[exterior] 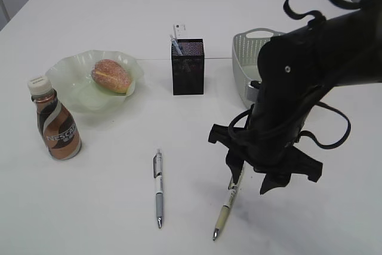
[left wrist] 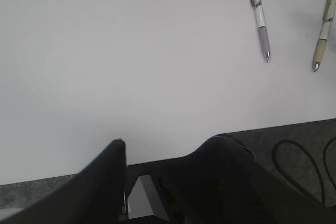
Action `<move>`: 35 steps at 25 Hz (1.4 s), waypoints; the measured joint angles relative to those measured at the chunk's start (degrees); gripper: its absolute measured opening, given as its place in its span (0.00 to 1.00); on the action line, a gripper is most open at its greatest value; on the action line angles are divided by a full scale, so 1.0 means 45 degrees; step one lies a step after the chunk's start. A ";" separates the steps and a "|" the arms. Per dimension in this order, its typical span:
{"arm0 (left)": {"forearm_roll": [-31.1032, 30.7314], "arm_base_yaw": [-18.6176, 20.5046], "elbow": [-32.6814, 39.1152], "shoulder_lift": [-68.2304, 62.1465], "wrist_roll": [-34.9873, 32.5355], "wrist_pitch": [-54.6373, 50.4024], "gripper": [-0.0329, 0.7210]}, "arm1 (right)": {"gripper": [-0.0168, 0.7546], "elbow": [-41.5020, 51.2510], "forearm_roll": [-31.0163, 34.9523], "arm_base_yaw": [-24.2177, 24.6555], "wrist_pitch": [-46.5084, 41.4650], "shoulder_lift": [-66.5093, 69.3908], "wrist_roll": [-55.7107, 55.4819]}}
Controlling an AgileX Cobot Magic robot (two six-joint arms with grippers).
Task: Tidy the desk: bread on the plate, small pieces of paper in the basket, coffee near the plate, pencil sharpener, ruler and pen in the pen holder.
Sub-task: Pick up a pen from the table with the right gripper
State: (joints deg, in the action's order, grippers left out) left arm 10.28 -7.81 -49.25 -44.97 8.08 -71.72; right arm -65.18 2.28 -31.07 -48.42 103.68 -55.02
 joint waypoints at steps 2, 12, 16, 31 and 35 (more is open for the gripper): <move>0.0021 0.0000 0.0000 0.0000 0.0000 0.0000 0.60 | 0.47 0.0000 0.0027 0.0000 0.0103 0.0472 -0.0028; 0.0021 0.0000 0.0000 0.0000 0.0000 0.0000 0.60 | 0.47 -0.0112 0.1285 -0.0021 0.1432 0.1596 -0.0069; 0.0021 0.0000 0.0000 0.0000 0.0000 0.0000 0.60 | 0.47 -0.0112 0.1376 -0.0021 0.1854 0.1596 -0.0081; 0.0021 0.0000 0.0000 0.0000 0.0000 0.0000 0.60 | 0.47 -0.0132 0.1437 -0.0021 0.1934 0.2143 -0.0081; 0.0021 0.0000 0.0000 0.0000 0.0000 0.0000 0.60 | 0.47 -0.0132 0.1465 -0.0021 0.1882 0.2244 -0.0081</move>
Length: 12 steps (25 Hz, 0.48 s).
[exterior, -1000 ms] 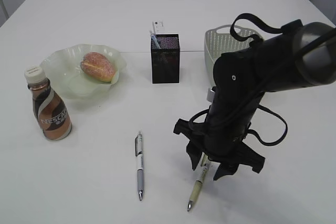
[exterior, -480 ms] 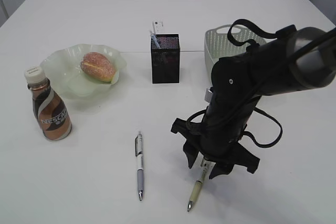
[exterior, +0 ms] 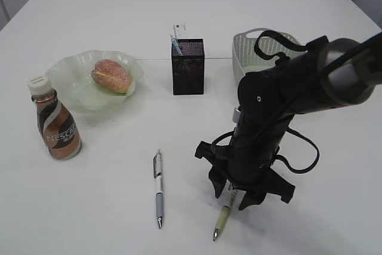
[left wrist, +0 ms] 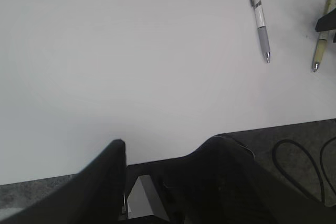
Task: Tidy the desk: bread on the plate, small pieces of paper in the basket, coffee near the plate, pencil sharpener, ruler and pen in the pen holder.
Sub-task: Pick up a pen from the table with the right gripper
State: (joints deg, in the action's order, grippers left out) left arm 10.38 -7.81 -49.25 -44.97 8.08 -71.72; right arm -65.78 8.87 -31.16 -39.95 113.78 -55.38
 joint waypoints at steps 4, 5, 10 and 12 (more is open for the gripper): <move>0.0000 0.0000 0.0000 0.0000 0.0000 0.0000 0.60 | 0.47 0.0000 0.0000 0.0000 -0.0030 0.0027 0.0000; 0.0000 0.0000 0.0000 0.0000 0.0000 0.0000 0.60 | 0.47 0.0000 0.0000 0.0000 -0.0082 0.0027 0.0000; 0.0000 0.0000 0.0000 0.0000 0.0000 0.0000 0.60 | 0.47 0.0000 0.0000 0.0000 -0.0198 0.0044 0.0000; 0.0000 0.0000 0.0000 0.0000 0.0000 0.0000 0.60 | 0.47 0.0000 0.0000 0.0000 -0.0221 0.0044 0.0000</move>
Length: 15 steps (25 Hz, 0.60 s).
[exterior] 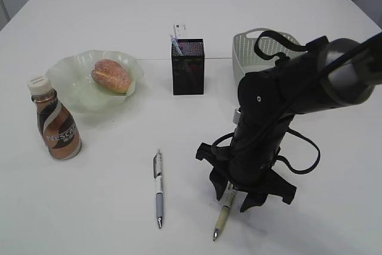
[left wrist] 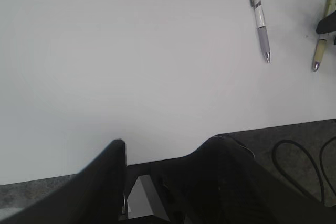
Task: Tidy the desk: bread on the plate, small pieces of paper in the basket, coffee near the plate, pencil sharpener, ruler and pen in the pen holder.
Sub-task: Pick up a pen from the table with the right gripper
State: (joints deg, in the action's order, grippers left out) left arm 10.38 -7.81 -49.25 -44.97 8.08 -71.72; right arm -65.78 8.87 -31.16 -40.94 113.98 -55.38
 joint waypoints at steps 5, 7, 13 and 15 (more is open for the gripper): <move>0.0000 0.0000 0.0000 0.0000 0.0000 0.0000 0.60 | 0.47 0.0000 0.0000 0.0000 -0.0023 0.0000 0.0000; 0.0000 0.0000 0.0000 0.0000 0.0000 0.0000 0.60 | 0.47 0.0000 0.0000 0.0000 -0.0069 0.0031 0.0026; 0.0000 0.0000 0.0000 0.0000 0.0000 0.0000 0.60 | 0.47 0.0000 0.0033 0.0000 -0.0126 0.0123 0.0026; 0.0000 0.0000 0.0000 0.0000 0.0000 0.0000 0.60 | 0.47 0.0000 0.0055 0.0000 -0.0126 0.0123 0.0026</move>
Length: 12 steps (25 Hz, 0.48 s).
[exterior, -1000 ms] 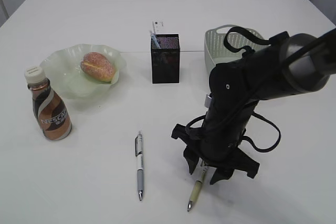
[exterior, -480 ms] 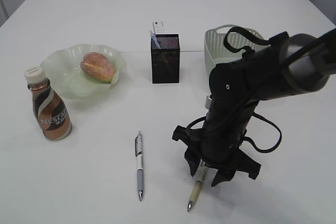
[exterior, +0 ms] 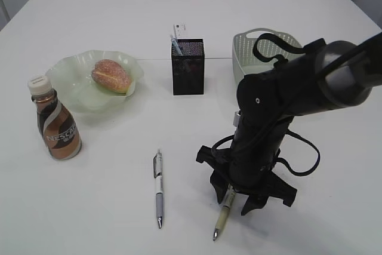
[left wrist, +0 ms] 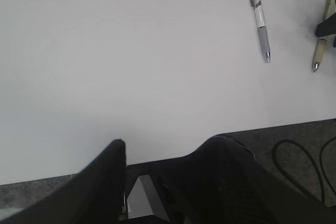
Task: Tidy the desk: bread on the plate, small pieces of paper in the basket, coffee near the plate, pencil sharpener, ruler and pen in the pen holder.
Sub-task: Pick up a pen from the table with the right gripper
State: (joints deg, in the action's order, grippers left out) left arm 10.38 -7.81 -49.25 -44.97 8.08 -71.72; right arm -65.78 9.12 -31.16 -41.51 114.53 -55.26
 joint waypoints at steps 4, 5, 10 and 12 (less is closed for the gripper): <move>0.0000 0.0000 0.0000 0.0000 0.0000 0.0000 0.60 | 0.47 -0.0051 0.0029 0.0000 -0.0138 0.0057 0.0000; 0.0000 0.0000 0.0000 0.0000 0.0000 0.0000 0.60 | 0.47 -0.0072 0.0029 0.0000 -0.0173 0.0057 0.0000; 0.0000 0.0000 0.0000 0.0000 0.0000 0.0000 0.60 | 0.47 -0.0098 0.0029 0.0000 -0.0200 0.0057 0.0000; 0.0000 0.0000 0.0000 0.0000 0.0000 0.0000 0.60 | 0.47 -0.0098 0.0029 0.0000 -0.0231 0.0057 0.0000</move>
State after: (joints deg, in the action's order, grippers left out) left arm 10.38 -7.81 -49.25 -44.97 8.08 -71.72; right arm -66.22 9.25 -31.16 -42.55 114.79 -55.26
